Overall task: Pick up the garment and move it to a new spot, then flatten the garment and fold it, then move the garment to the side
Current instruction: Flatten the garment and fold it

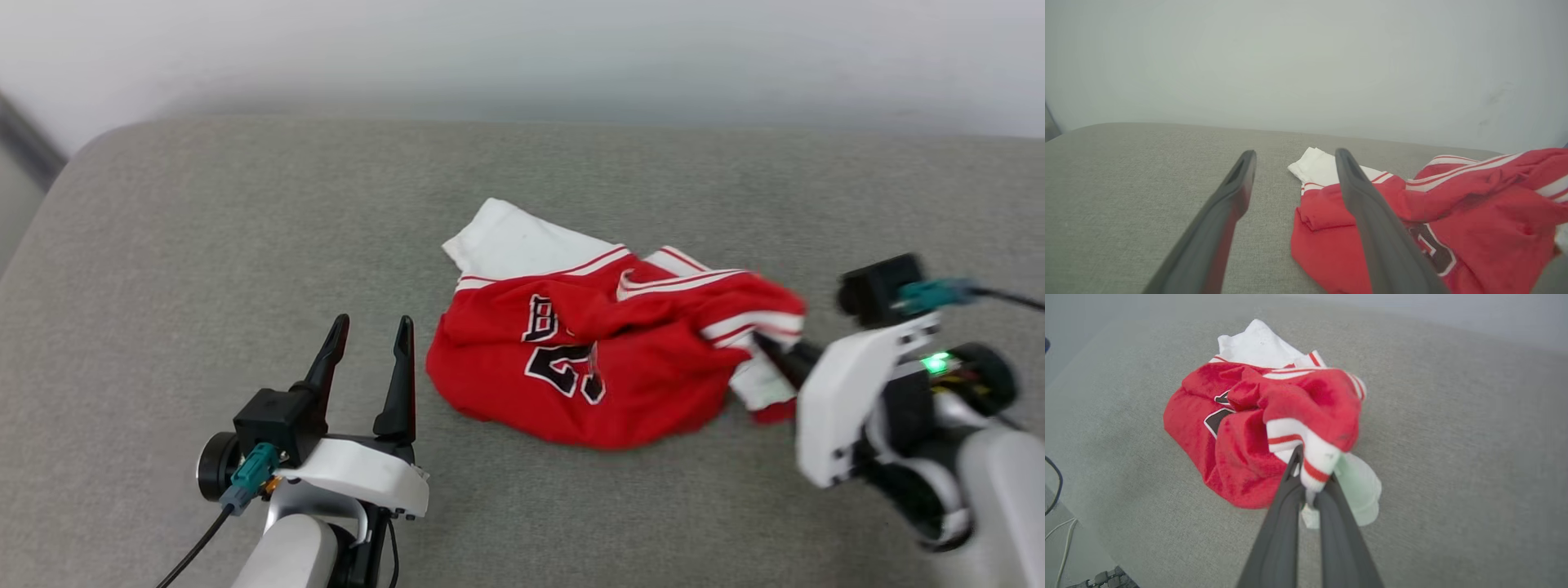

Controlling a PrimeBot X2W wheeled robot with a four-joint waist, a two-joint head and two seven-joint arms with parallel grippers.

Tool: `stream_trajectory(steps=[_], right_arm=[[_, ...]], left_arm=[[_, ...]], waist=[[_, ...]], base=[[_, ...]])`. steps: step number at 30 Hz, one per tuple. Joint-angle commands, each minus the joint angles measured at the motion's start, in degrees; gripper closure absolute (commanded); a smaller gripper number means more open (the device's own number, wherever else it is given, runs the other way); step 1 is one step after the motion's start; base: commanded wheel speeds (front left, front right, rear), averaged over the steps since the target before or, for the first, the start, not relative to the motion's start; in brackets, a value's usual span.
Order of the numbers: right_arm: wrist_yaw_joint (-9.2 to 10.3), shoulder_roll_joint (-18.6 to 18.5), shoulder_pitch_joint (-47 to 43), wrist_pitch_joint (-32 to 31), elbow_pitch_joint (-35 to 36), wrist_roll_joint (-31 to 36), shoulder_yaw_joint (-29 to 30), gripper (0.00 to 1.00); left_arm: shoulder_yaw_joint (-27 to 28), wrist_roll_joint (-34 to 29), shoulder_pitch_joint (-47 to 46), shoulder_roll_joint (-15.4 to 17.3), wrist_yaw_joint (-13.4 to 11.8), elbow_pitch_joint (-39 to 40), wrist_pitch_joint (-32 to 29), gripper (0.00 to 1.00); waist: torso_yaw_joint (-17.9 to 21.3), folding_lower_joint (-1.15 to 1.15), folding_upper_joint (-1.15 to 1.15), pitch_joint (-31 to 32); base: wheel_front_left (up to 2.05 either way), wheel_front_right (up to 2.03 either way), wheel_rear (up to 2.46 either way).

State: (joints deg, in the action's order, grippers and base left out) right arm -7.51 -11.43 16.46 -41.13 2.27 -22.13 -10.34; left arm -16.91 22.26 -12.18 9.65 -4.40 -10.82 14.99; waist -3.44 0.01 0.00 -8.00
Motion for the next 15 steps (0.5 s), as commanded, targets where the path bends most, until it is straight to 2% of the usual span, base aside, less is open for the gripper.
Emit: stream_trajectory(steps=[1, 7, 10, 15], right_arm=[[0.03, -0.58, -0.59, -0.59, 1.67, 0.63, 2.39, 1.0], [0.03, 0.6, -4.57, -4.88, 5.37, 2.41, 15.57, 1.0], [0.04, 1.32, -6.17, -6.45, 2.53, 3.39, 21.24, 1.0], [0.03, 3.4, -6.5, -4.49, -4.9, 3.49, 24.9, 1.0]], left_arm=[[0.17, -0.28, 0.42, 0.12, 0.09, 0.2, 0.23, 0.0], [0.55, -0.19, 0.92, 0.4, -0.15, 0.78, 0.19, 0.0], [0.39, -0.25, 0.42, 0.47, -0.04, 0.94, 0.19, 0.0], [0.13, -0.17, -0.52, 0.52, 0.03, 1.06, 0.05, 0.0]], waist=[[1.5, -0.01, 0.0, 0.61], [3.71, -0.01, 0.0, -0.05], [3.97, -0.01, 0.0, -0.91], [3.59, -0.01, 0.0, -2.95]], base=[[0.0, 0.0, 0.0], [0.0, 0.0, 0.0], [0.0, 0.0, 0.0], [0.0, 0.0, 0.0]])
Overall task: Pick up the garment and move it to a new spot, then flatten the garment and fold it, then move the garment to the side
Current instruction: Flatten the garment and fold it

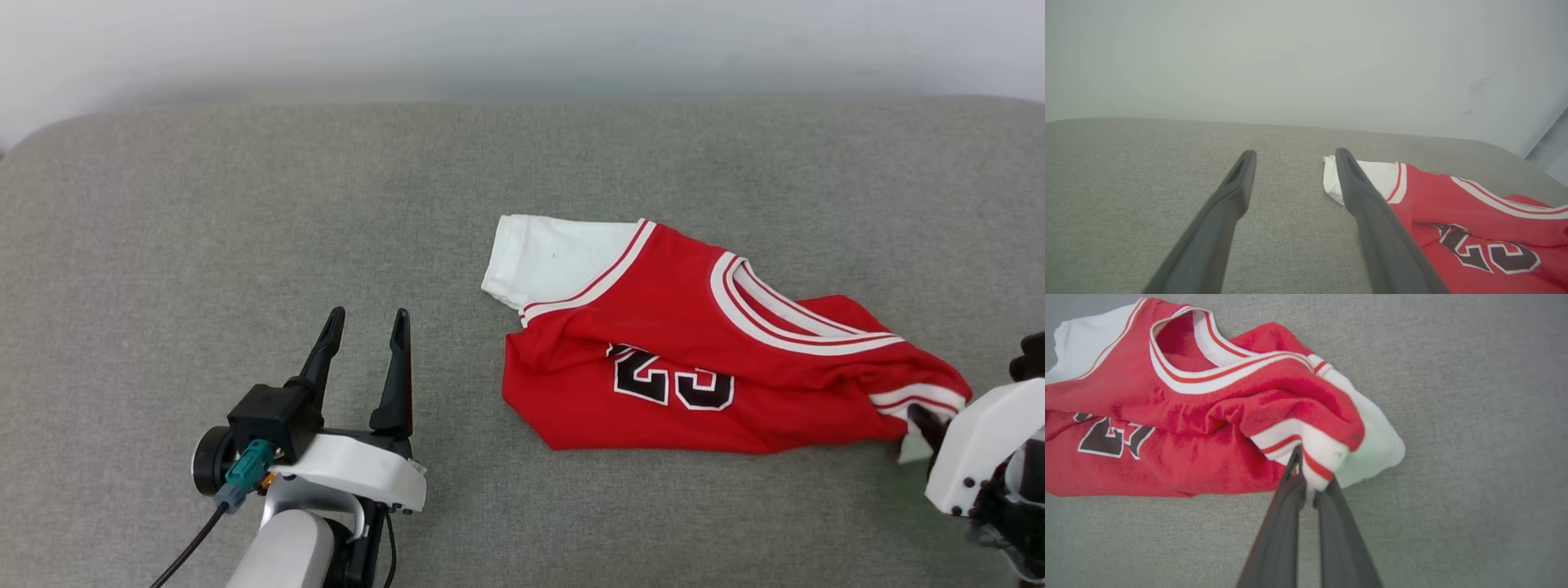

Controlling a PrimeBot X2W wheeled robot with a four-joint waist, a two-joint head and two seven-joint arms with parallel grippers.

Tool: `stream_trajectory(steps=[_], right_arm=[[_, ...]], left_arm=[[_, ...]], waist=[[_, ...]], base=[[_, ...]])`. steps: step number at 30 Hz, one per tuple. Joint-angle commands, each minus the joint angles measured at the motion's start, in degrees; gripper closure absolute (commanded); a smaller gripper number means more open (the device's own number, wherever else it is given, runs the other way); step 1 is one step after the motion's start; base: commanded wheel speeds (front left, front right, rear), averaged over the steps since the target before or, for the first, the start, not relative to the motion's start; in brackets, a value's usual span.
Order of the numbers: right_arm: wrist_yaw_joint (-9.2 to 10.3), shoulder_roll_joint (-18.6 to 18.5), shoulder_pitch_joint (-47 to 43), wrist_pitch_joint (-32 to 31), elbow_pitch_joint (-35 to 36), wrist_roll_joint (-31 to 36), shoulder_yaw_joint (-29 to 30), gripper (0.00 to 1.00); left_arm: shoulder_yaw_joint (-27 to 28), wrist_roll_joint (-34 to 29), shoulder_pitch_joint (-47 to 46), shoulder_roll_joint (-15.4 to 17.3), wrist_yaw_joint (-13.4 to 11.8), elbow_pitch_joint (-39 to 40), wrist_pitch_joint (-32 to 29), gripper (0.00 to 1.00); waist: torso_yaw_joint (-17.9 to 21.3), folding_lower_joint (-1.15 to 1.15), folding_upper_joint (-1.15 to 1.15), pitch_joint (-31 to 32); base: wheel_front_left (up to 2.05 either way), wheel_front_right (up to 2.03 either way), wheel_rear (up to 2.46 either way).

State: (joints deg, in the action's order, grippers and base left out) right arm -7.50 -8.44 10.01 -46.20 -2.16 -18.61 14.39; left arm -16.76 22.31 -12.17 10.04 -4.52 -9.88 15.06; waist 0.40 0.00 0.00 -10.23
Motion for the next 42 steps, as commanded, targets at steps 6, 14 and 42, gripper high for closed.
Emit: stream_trajectory(steps=[6, 14, 42], right_arm=[[0.02, 1.1, 2.04, 7.29, -7.04, -0.15, -0.31, 0.0], [0.02, -0.84, -2.51, 19.89, -3.97, 2.8, -3.16, 0.0], [0.02, 5.66, -12.36, 42.89, 8.53, 8.23, -9.77, 0.0]], left_arm=[[-0.02, -0.07, -1.0, 0.51, -0.06, 0.12, -0.08, 0.0], [0.19, 0.48, 0.44, 0.52, -0.53, -0.62, -0.01, 0.0], [2.05, 1.8, 6.69, 5.11, -3.09, 2.4, -3.07, 0.0]], waist=[[-0.66, 0.0, 0.0, -2.38], [-1.03, 0.0, 0.0, 0.18], [1.22, 0.0, 0.0, 7.7]], base=[[0.0, 0.0, 0.0], [0.0, 0.0, 0.0], [0.0, 0.0, 0.0]])
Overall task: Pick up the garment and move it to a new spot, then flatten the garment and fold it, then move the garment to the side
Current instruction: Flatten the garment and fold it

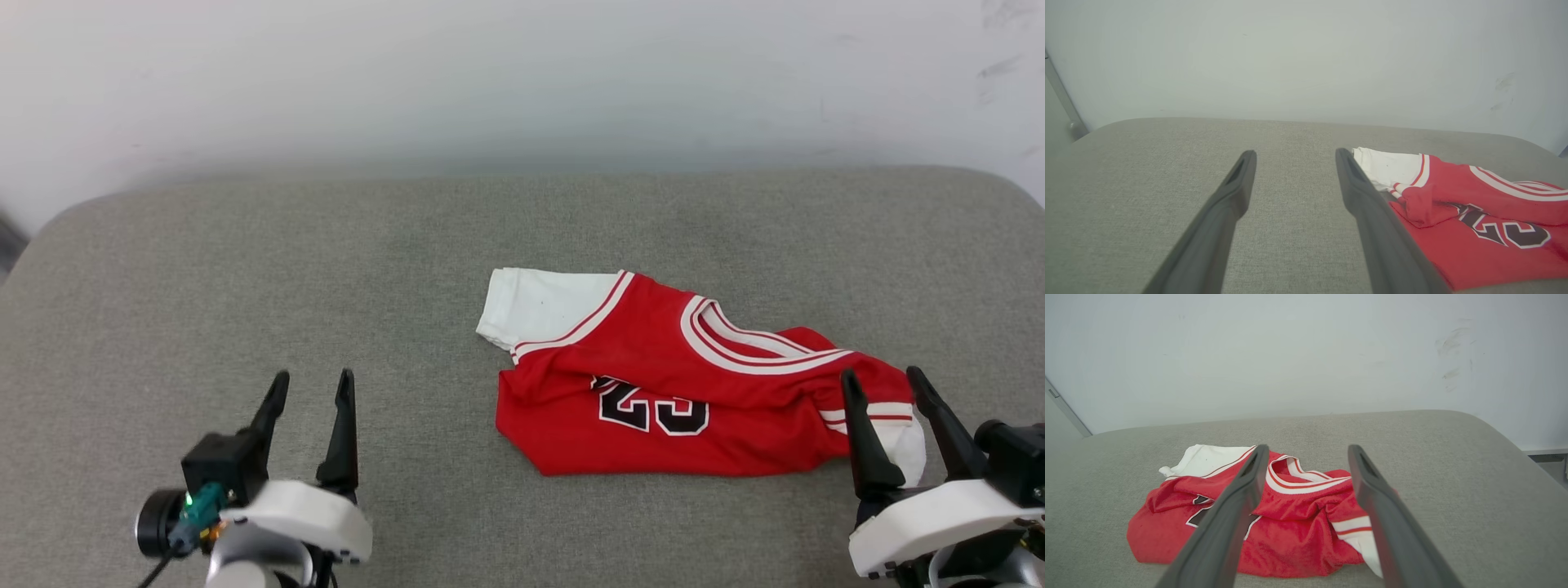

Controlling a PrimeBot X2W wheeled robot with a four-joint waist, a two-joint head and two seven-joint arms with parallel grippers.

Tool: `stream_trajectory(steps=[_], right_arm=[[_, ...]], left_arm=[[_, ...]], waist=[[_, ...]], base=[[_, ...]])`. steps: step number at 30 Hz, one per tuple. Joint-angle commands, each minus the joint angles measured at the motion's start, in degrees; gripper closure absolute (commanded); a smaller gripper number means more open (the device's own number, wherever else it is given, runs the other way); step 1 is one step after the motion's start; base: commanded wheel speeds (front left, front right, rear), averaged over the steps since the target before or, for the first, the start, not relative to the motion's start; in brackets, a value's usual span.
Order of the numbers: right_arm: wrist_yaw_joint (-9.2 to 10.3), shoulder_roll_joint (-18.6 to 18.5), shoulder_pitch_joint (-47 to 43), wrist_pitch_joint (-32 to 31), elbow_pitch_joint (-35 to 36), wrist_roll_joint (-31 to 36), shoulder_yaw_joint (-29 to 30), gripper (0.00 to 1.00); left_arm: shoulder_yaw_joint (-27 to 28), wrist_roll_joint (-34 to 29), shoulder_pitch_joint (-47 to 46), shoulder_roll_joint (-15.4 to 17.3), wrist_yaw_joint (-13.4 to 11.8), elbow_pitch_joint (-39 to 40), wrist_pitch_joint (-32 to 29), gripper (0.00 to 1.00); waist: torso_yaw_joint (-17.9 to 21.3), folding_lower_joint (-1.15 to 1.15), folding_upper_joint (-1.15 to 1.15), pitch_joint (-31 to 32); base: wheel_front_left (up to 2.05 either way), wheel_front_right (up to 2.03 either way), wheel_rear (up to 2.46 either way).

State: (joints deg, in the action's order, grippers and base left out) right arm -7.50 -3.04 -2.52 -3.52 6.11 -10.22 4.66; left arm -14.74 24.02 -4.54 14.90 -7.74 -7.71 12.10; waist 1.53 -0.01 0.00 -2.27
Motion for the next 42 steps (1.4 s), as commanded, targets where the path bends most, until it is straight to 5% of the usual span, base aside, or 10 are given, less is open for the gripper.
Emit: stream_trajectory(steps=[1, 12, 20, 28, 34, 39, 41, 42], right_arm=[[0.02, 0.25, 0.54, 0.37, 0.36, -0.46, -0.26, 0.0], [0.03, 0.23, 5.67, 1.41, 1.95, -1.3, -1.32, 0.0], [0.03, 0.22, 10.1, 4.11, 0.94, -3.16, -3.12, 0.0], [0.02, 0.23, 12.09, 7.74, -2.84, -5.99, -4.61, 0.0], [0.03, 0.23, 12.81, 9.89, -5.65, -7.95, -5.37, 0.0], [0.02, 0.23, 13.14, 11.18, -7.48, -9.06, -6.08, 0.0], [0.03, 0.21, 13.22, 11.44, -8.02, -9.31, -6.09, 0.0], [0.03, 0.21, 13.26, 11.47, -8.23, -9.4, -5.98, 0.0]], left_arm=[[-0.13, -0.06, -1.85, 0.55, 0.38, 0.49, -0.31, 0.0], [-3.85, 1.36, -23.15, 0.49, 7.46, -0.63, -10.5, 0.0], [-7.38, 7.79, -41.57, 2.36, 14.25, -11.88, -27.81, 0.0], [-13.78, 15.33, -49.6, 7.82, 15.21, -24.22, -46.48, 0.0], [-17.95, 17.4, -50.36, 11.94, 15.26, -29.68, -53.72, 0.0], [-21.4, 18.37, -48.48, 12.27, 15.14, -33.26, -57.1, 0.0], [-22.09, 19.29, -47.96, 11.43, 15.16, -34.05, -57.26, 0.74], [-22.27, 19.47, -48.04, 11.14, 15.19, -34.32, -56.83, 1.0]], waist=[[0.2, 0.01, 0.0, -0.63], [3.18, 0.01, 0.0, -8.87], [8.65, 0.01, 0.0, -16.2], [14.22, 0.01, 0.0, -20.1], [17.16, 0.01, 0.0, -22.13], [18.3, 0.01, 0.0, -23.03], [18.49, 0.01, 0.0, -23.05], [18.49, 0.01, 0.0, -23.01]], base=[[0.0, 0.0, 0.0], [0.0, 0.0, 0.0], [0.0, 0.0, 0.0], [0.0, 0.0, 0.0], [0.0, 0.0, 0.0], [0.0, 0.0, 0.0], [0.0, 0.0, 0.0], [0.0, 0.0, 0.0]])
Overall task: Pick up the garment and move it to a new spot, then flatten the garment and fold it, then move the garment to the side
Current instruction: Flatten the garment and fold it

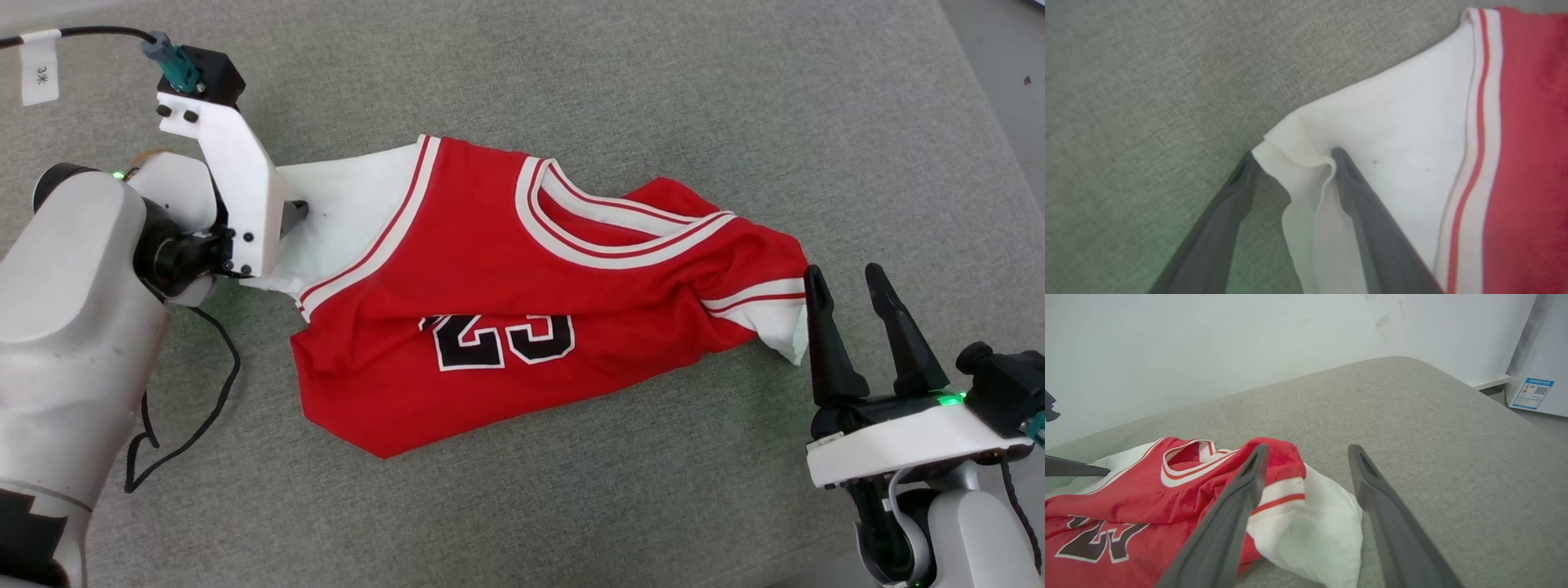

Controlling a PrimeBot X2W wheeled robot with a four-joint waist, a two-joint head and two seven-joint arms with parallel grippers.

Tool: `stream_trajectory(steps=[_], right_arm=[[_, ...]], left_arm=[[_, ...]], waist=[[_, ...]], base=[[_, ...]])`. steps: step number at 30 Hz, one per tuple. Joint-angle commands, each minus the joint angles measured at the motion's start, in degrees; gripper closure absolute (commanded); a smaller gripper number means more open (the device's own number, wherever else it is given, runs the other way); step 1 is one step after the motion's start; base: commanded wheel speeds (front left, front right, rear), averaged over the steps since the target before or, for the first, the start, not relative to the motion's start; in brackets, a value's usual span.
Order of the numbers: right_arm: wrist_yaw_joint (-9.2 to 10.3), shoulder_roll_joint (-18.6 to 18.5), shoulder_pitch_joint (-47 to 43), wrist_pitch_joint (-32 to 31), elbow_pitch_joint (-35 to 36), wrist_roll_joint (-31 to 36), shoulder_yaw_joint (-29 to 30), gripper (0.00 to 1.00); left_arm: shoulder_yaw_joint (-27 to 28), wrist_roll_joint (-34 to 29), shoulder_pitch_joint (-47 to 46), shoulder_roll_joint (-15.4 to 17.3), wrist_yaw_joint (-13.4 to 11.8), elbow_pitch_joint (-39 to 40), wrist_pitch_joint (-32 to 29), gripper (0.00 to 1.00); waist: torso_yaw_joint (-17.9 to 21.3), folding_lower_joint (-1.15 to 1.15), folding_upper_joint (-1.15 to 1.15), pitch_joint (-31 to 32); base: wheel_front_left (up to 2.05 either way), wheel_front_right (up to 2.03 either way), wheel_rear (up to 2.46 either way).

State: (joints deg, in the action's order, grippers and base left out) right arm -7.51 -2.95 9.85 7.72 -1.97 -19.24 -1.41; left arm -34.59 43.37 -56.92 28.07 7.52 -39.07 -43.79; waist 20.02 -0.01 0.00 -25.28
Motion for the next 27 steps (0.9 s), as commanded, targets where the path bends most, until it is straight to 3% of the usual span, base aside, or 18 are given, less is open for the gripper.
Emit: stream_trajectory(steps=[1, 6, 13, 19, 24, 27], right_arm=[[0.03, 0.13, 0.95, 0.2, -0.33, -0.41, 0.22, 0.0], [0.04, 0.13, 0.18, -1.6, -0.63, -0.33, 1.17, 0.0], [0.03, 0.1, -1.75, -8.41, 0.29, -0.33, 5.6, 0.0], [0.04, -3.29, -3.24, -20.91, 0.57, 0.77, 9.38, 0.0], [0.04, -7.43, -2.34, -33.88, -1.05, -2.15, 10.86, 0.0], [0.03, -8.62, -0.93, -38.29, -1.98, -3.63, 10.55, 0.0]], left_arm=[[-2.46, 0.12, 4.34, -2.15, -0.06, -3.45, -0.36, 1.0], [-1.32, -0.15, 4.56, -2.76, -0.14, -3.51, 6.31, 1.0], [2.49, -0.26, 6.24, -3.01, -2.43, 0.89, 20.2, 1.0], [3.1, -0.95, 10.66, -2.04, -3.83, 7.76, 25.92, 1.0], [3.29, -1.31, 13.64, -1.14, -5.6, 14.85, 27.19, 1.0], [3.36, -1.34, 14.16, -0.71, -6.19, 17.64, 27.13, 1.0]], waist=[[-0.05, 0.01, 0.0, 0.15], [-1.49, 0.01, 0.0, 2.21], [-5.44, 0.01, 0.0, 6.1], [-8.18, 0.01, 0.0, 8.27], [-9.96, 0.01, 0.0, 8.24], [-10.68, 0.01, 0.0, 7.57]], base=[[0.0, 0.0, 0.0], [0.0, 0.0, 0.0], [0.0, 0.0, 0.0], [0.0, 0.0, 0.0], [0.0, 0.0, 0.0], [0.0, 0.0, 0.0]])
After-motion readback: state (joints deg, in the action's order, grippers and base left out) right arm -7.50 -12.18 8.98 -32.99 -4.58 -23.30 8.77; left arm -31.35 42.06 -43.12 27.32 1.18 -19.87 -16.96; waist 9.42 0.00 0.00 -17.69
